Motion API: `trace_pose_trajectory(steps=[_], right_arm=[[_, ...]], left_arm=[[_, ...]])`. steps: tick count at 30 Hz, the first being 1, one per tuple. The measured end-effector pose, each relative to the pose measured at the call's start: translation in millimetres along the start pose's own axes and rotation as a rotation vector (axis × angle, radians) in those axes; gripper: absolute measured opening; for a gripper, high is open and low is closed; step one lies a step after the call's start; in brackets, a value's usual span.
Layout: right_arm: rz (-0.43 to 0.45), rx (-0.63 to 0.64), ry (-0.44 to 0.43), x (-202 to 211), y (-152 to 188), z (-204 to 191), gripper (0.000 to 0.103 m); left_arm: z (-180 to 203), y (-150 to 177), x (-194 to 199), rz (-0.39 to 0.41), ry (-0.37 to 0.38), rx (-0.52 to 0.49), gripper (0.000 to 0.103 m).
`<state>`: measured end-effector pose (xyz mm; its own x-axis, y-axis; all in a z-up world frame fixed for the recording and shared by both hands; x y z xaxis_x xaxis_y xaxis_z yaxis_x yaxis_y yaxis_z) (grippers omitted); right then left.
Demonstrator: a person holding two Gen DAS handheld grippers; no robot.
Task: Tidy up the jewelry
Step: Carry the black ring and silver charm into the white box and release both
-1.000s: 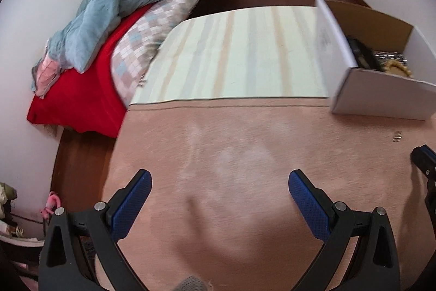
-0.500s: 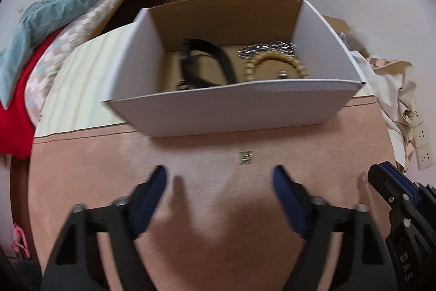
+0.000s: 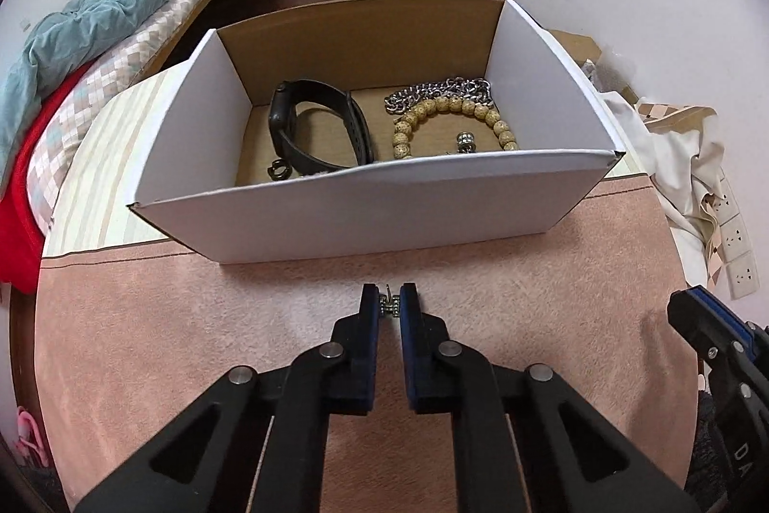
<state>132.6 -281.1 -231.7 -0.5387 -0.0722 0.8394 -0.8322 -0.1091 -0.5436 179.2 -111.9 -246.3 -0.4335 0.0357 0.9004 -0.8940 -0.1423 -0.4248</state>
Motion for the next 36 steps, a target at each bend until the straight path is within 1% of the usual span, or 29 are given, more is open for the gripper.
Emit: trace_pose_trajectory(steps=[4, 7, 11, 13, 16, 21, 22, 25, 26, 27, 29, 32, 34, 35, 36], right_arm=[[0.015, 0.007, -0.003, 9, -2, -3, 0.012], [0.037, 0.011, -0.009, 21, -6, -5, 0.012], [0.084, 0.018, -0.028, 43, -18, -10, 0.012], [0.111, 0.027, -0.042, 53, -29, -14, 0.012], [0.148, 0.046, -0.059, 60, -50, -23, 0.012], [0.177, 0.059, -0.108, 53, -87, -33, 0.012], [0.175, 0.059, -0.119, 51, -93, -35, 0.012], [0.151, 0.052, -0.176, 34, -114, -36, 0.012], [0.134, 0.047, -0.206, 27, -118, -35, 0.012], [0.098, 0.033, -0.247, 16, -125, -34, 0.012], [0.056, 0.016, -0.291, -1, -134, -33, 0.012], [-0.011, 0.006, -0.327, -22, -143, -32, 0.012], [-0.037, 0.011, -0.323, -31, -148, -34, 0.012], [-0.053, 0.006, -0.335, -35, -149, -35, 0.012], [-0.066, -0.002, -0.342, -38, -151, -35, 0.013]], left_arm=[[-8, -5, 10, 0.023, 0.007, 0.002, 0.006], [-10, -4, 29, 0.058, 0.018, 0.003, 0.006], [-16, -15, 64, 0.121, 0.042, 0.007, 0.006], [-20, -23, 77, 0.144, 0.054, 0.012, 0.006], [-28, -43, 97, 0.178, 0.068, 0.030, 0.006], [-38, -70, 108, 0.204, 0.054, 0.042, 0.006], [-41, -76, 106, 0.195, 0.055, 0.047, 0.006], [-51, -91, 92, 0.118, 0.084, 0.089, 0.006], [-55, -96, 84, 0.082, 0.099, 0.108, 0.006], [-57, -100, 79, 0.060, 0.105, 0.113, 0.006], [-60, -108, 66, 0.003, 0.128, 0.128, 0.006], [-62, -118, 53, -0.050, 0.149, 0.133, 0.006], [-60, -124, 47, -0.071, 0.152, 0.133, 0.006], [-59, -126, 46, -0.080, 0.157, 0.132, 0.006], [-58, -130, 45, -0.093, 0.168, 0.138, 0.008]])
Point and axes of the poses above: each gripper's, at about its wrist camera, not at the fingertips, and x roughly against the way its jaws point, z to its right, y to its underside, the point moved 1 cm from there along -x, roughly the way its jaws point, and after that the axes turned 15 degrees about x, right-handed, at the moved point
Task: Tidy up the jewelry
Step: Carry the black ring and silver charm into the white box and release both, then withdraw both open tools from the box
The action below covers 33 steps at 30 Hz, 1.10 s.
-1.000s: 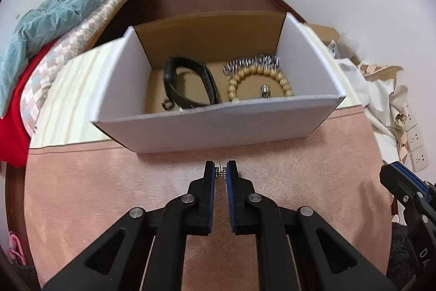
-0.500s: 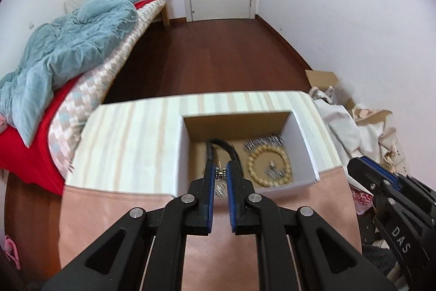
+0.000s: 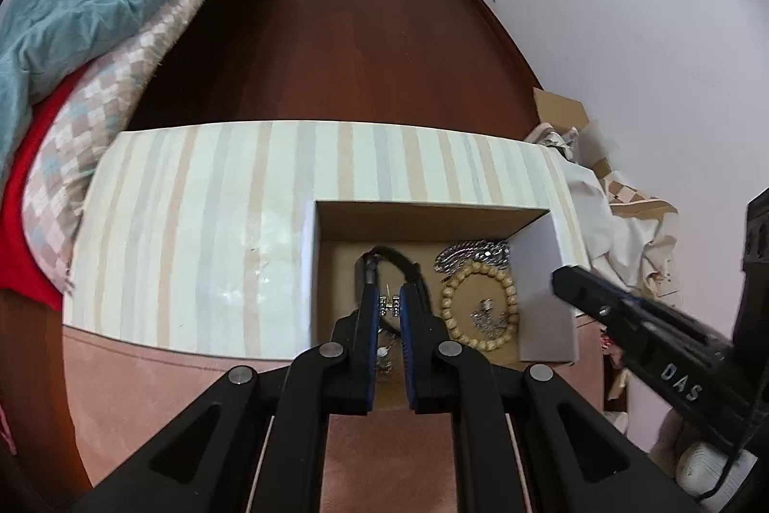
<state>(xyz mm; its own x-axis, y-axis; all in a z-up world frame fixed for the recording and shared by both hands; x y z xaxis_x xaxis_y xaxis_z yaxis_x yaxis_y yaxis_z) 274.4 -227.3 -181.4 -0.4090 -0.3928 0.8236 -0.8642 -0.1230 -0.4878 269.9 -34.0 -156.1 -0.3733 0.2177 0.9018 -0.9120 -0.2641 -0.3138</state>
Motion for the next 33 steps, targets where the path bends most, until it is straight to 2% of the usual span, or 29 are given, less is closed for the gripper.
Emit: trace_pose_trajectory(steps=[4, 7, 8, 11, 13, 16, 17, 18, 19, 20, 23, 27, 33], right_arm=[[-0.032, -0.027, -0.003, -5, -3, 4, 0.016], [-0.030, -0.039, 0.005, -2, -3, 5, 0.037], [-0.027, -0.044, 0.005, 0, -3, 5, 0.040], [-0.019, -0.039, 0.028, 9, -1, 4, 0.040], [-0.013, -0.021, 0.062, 17, 2, 1, 0.045], [-0.019, 0.009, 0.143, 26, 6, -3, 0.062], [-0.022, 0.027, 0.189, 30, 8, -6, 0.068], [-0.031, 0.046, 0.243, 32, 10, -9, 0.073], [-0.036, 0.059, 0.273, 34, 11, -10, 0.084], [-0.043, 0.075, 0.310, 36, 13, -12, 0.091], [-0.067, 0.109, 0.384, 39, 17, -19, 0.103], [-0.076, 0.133, 0.433, 47, 25, -27, 0.103], [-0.051, 0.137, 0.447, 70, 33, -43, 0.103]], left_arm=[[5, -12, 4, -0.007, -0.004, 0.006, 0.011], [6, -17, 11, 0.011, -0.019, 0.005, 0.014], [5, -18, 14, 0.023, -0.023, 0.003, 0.015], [0, -18, 22, 0.061, -0.053, 0.003, 0.042], [-4, -14, 31, 0.106, -0.086, -0.003, 0.068], [-10, -5, 41, 0.156, -0.129, -0.016, 0.073], [-12, -3, 43, 0.168, -0.146, -0.021, 0.079], [-14, 1, 46, 0.189, -0.169, -0.027, 0.093], [-16, 6, 49, 0.208, -0.188, -0.032, 0.098], [-18, 8, 50, 0.213, -0.197, -0.037, 0.098], [-23, 21, 51, 0.211, -0.232, -0.049, 0.101], [-26, 33, 58, 0.226, -0.254, -0.060, 0.102], [-24, 47, 79, 0.250, -0.249, -0.052, 0.102]])
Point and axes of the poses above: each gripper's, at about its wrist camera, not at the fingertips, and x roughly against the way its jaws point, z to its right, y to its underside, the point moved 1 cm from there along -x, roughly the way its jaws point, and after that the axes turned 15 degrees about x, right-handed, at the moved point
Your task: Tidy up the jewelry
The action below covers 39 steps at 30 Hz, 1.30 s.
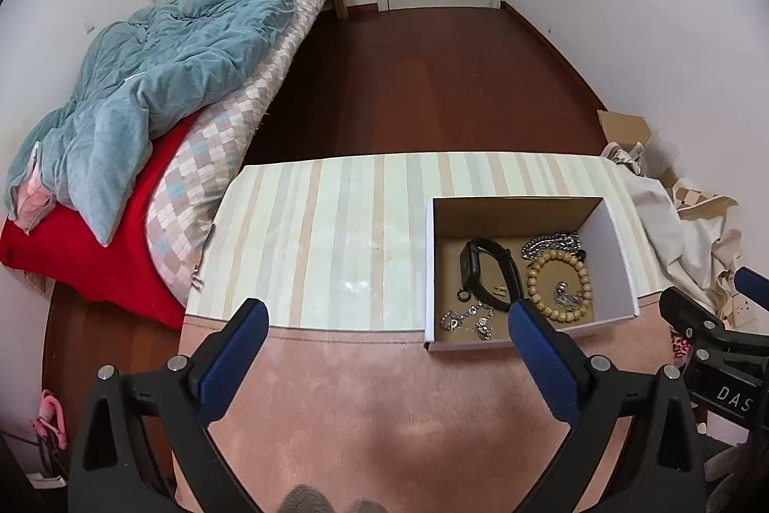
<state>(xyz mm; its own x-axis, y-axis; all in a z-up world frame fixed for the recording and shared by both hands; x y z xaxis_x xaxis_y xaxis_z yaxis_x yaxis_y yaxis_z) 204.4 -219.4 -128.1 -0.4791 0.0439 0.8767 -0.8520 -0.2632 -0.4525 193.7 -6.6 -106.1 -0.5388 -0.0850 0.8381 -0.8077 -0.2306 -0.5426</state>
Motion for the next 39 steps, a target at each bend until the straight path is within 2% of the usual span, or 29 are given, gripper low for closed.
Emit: trace_pose_trajectory(steps=[10, 18, 27, 33, 39], right_arm=[[0.067, -0.022, 0.008, 78, 29, -7, 0.103], [0.158, -0.020, 0.028, 164, 61, -7, 0.103], [0.279, -0.007, 0.036, 261, 78, -11, 0.103], [0.336, -0.011, 0.054, 308, 86, -10, 0.103], [0.357, -0.003, 0.059, 334, 88, -13, 0.103]], left_arm=[[-8, 26, 72, 0.051, 0.034, 0.022, 0.102], [-25, 42, 150, 0.125, 0.066, 0.058, 0.102], [-38, 51, 226, 0.191, 0.092, 0.067, 0.102], [-44, 53, 256, 0.205, 0.103, 0.078, 0.102], [-45, 54, 275, 0.200, 0.123, 0.083, 0.102]])
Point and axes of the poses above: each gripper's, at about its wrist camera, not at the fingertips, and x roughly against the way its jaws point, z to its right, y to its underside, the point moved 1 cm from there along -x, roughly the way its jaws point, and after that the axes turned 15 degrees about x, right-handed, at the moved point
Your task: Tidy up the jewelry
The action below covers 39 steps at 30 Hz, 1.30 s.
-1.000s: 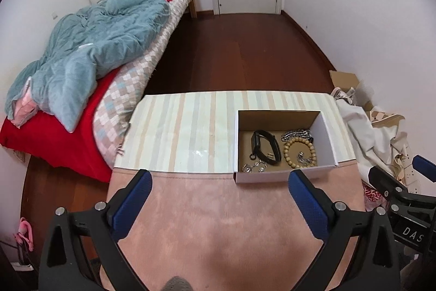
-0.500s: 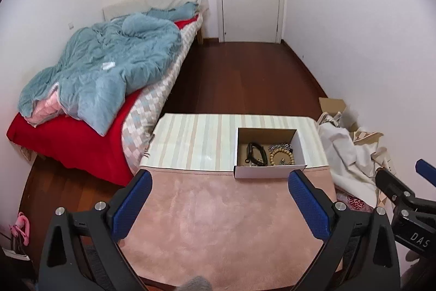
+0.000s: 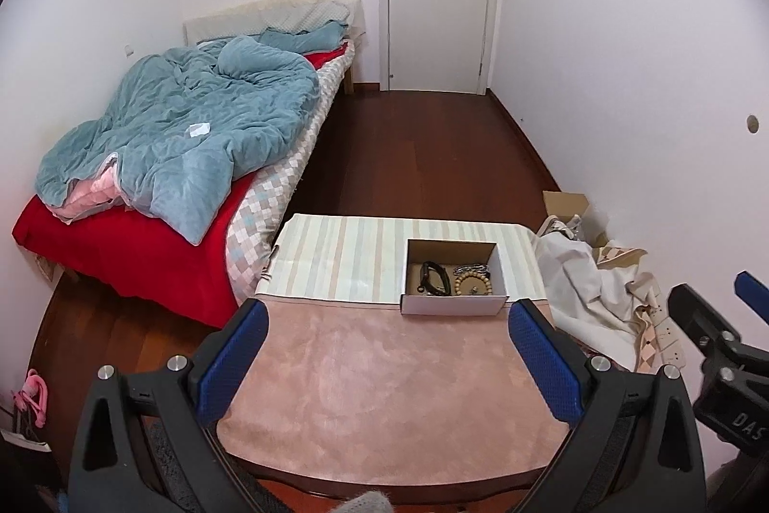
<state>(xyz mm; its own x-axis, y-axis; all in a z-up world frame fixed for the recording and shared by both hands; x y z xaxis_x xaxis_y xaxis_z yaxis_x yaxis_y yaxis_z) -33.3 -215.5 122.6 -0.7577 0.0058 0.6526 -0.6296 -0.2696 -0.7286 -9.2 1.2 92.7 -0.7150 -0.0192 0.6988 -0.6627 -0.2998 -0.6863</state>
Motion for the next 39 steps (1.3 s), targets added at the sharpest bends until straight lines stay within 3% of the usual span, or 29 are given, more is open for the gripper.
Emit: trace_pose_trajectory(steps=[10, 27, 39], right_arm=[[-0.041, 0.002, -0.013, -15, -2, 4, 0.103], [-0.143, 0.000, 0.038, -113, -21, 13, 0.103], [-0.214, 0.019, 0.034, -160, -26, 8, 0.103]], left_arm=[[3, -2, -6, -0.013, -0.012, -0.003, 0.102], [15, -25, -82, -0.025, -0.079, -0.004, 0.103], [21, -25, -125, -0.103, -0.090, -0.024, 0.103]])
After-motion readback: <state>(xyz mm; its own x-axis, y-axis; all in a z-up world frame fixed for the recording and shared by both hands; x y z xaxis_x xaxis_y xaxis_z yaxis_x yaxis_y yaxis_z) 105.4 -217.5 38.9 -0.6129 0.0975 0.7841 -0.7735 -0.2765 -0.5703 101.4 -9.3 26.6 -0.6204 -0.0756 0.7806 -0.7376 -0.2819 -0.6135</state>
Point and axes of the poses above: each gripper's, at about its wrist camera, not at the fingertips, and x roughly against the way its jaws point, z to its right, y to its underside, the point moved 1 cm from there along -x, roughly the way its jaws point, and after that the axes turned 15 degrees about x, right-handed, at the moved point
